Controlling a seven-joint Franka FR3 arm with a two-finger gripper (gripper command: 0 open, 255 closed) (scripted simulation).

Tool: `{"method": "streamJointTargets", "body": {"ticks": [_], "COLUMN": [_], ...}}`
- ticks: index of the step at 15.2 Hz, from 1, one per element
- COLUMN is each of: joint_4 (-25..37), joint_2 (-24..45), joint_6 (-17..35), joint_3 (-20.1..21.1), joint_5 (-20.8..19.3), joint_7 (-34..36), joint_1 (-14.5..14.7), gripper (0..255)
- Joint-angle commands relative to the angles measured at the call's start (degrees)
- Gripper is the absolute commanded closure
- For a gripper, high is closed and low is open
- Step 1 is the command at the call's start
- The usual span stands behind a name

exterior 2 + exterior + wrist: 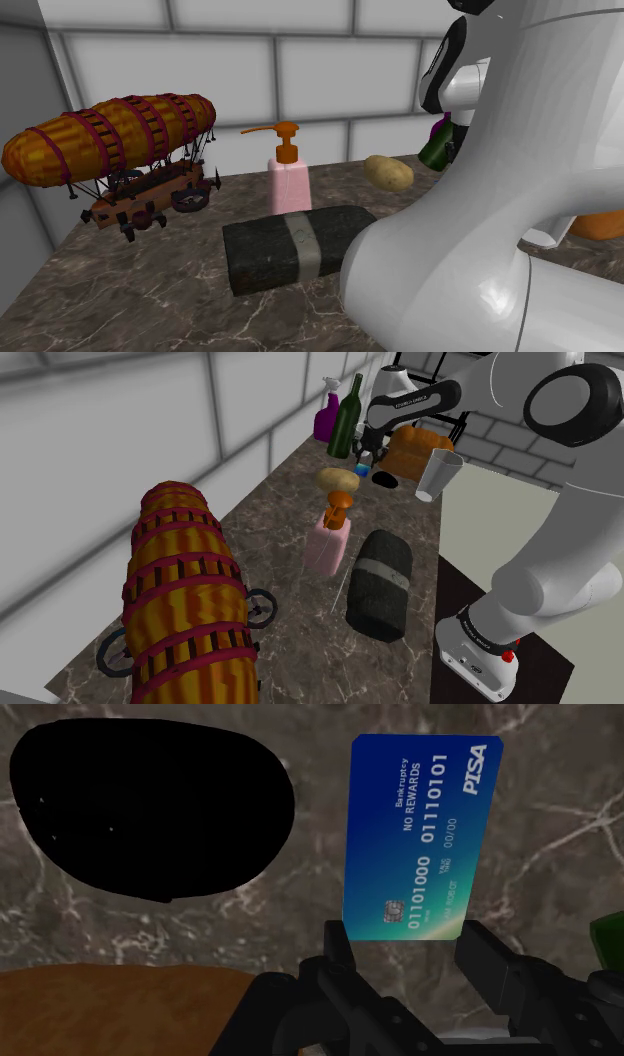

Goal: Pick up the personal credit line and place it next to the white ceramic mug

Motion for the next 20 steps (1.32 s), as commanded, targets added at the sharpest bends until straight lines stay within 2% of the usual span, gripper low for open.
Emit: {"method": "streamJointTargets", "body": {"ticks": [1, 4, 5, 10, 14, 20], "joint_4": [0.0, 0.0, 0.0, 0.0, 2.2, 2.2], "joint_2": [0.0, 0.0, 0.0, 0.0, -3.6, -3.6], "joint_6": [0.1, 0.1, 0.1, 0.1, -5.7, -5.7], "joint_3": [0.0, 0.0, 0.0, 0.0, 0.8, 0.8], "joint_5": [0.0, 0.0, 0.0, 0.0, 1.5, 1.5], "joint_7": [0.0, 0.0, 0.0, 0.0, -0.9, -0.9], "joint_1": [0.0, 0.0, 0.0, 0.0, 0.1, 0.1], "gripper": [255, 255, 0, 0, 0, 0]}}
